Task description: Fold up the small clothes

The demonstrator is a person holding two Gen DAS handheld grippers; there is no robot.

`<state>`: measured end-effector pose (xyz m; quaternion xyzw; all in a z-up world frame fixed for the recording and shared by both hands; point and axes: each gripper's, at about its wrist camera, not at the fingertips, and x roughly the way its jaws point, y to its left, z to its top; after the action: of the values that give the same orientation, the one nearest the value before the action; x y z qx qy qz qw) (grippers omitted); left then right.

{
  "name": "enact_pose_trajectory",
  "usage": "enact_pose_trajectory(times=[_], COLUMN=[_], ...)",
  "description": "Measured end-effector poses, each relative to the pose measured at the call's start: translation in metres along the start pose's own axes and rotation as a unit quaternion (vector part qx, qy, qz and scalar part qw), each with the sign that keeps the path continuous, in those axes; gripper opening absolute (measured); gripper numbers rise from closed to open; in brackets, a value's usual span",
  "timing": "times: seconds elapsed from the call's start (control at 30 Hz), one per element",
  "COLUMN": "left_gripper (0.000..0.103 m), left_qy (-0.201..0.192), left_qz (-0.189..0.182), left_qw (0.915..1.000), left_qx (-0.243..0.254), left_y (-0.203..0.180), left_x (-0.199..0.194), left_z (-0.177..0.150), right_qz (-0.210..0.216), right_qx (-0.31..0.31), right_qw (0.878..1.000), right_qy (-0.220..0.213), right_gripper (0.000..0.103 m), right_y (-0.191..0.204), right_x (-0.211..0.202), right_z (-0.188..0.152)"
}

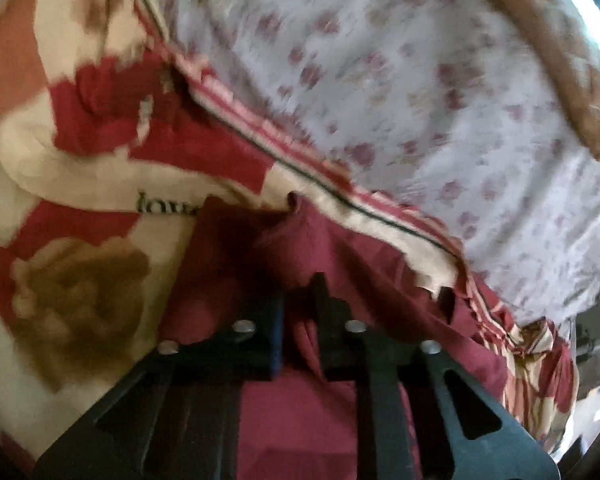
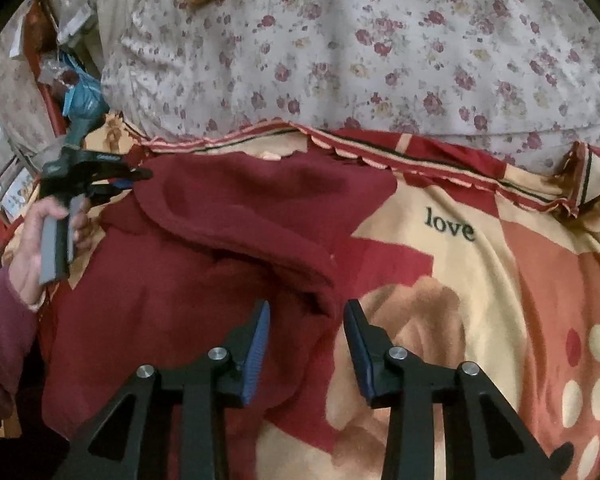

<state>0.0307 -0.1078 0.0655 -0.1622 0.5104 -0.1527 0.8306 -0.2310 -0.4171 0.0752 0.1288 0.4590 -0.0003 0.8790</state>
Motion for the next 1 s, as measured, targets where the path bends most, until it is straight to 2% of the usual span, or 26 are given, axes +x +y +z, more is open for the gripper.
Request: enact_pose_trajectory(times=[0.07, 0.13, 0.27, 0.3, 0.37, 0.47, 0.53, 0.6, 0.63, 0.67, 0.73, 0.8, 0.87, 1.0], left_gripper=[0.007, 0.007, 0.006, 0.006, 0.006, 0.006, 0.008, 0.023, 0.041, 0.054, 0.061, 0.061, 0.061, 0.061], left_qy=[-0.023, -0.044, -0.025, -0.018, -0.01, -0.027, -0.027, -0.022, -0.02, -0.021, -0.021, -0.003, 0.016, 0.017], left_qz=[-0.034, -0.04, -0.008, -0.01, -0.026, -0.032, -0.035, -0.045, -0.051, -0.055, -0.059, -0.057, -0.043, 0.0], left_qw=[0.999, 0.9977, 0.9993, 0.9996, 0.9996, 0.9991, 0.999, 0.9987, 0.9984, 0.998, 0.9974, 0.9979, 0.9987, 0.9992], left_qx=[0.019, 0.035, 0.027, 0.019, 0.01, 0.012, 0.005, -0.01, -0.016, -0.024, -0.034, -0.029, -0.023, -0.036], left_y=[-0.004, -0.002, 0.015, 0.019, 0.024, 0.026, 0.027, 0.029, 0.029, 0.029, 0.024, 0.018, 0.01, 0.008], left_x=[-0.032, -0.051, -0.035, -0.031, -0.03, -0.042, -0.044, -0.044, -0.043, -0.041, -0.036, -0.026, -0.014, 0.005], left_z=[-0.008, -0.019, -0.031, -0.031, -0.033, -0.032, -0.028, -0.023, -0.021, -0.019, -0.018, -0.018, -0.018, -0.015], right_qz=[-0.003, -0.002, 0.006, 0.014, 0.018, 0.021, 0.022, 0.02, 0.024, 0.028, 0.029, 0.032, 0.032, 0.036], right_qx=[0.002, 0.012, 0.058, 0.078, 0.113, 0.131, 0.142, 0.161, 0.171, 0.178, 0.188, 0.19, 0.189, 0.178], right_qw=[1.0, 1.0, 0.998, 0.997, 0.993, 0.991, 0.99, 0.986, 0.984, 0.983, 0.981, 0.98, 0.98, 0.983], right_qy=[-0.004, -0.007, -0.013, -0.01, 0.006, 0.008, 0.017, 0.03, 0.035, 0.038, 0.042, 0.045, 0.045, 0.038], right_gripper=[0.037, 0.041, 0.06, 0.068, 0.069, 0.07, 0.075, 0.075, 0.075, 0.075, 0.075, 0.075, 0.075, 0.075], right_y=[-0.002, -0.006, -0.018, -0.023, -0.029, -0.032, -0.035, -0.038, -0.04, -0.042, -0.044, -0.046, -0.046, -0.046], right_x=[-0.001, -0.001, 0.013, 0.02, 0.035, 0.05, 0.062, 0.075, 0.081, 0.085, 0.09, 0.092, 0.09, 0.085], right_z=[0.003, 0.006, 0.022, 0.029, 0.044, 0.06, 0.066, 0.068, 0.068, 0.068, 0.065, 0.063, 0.062, 0.064])
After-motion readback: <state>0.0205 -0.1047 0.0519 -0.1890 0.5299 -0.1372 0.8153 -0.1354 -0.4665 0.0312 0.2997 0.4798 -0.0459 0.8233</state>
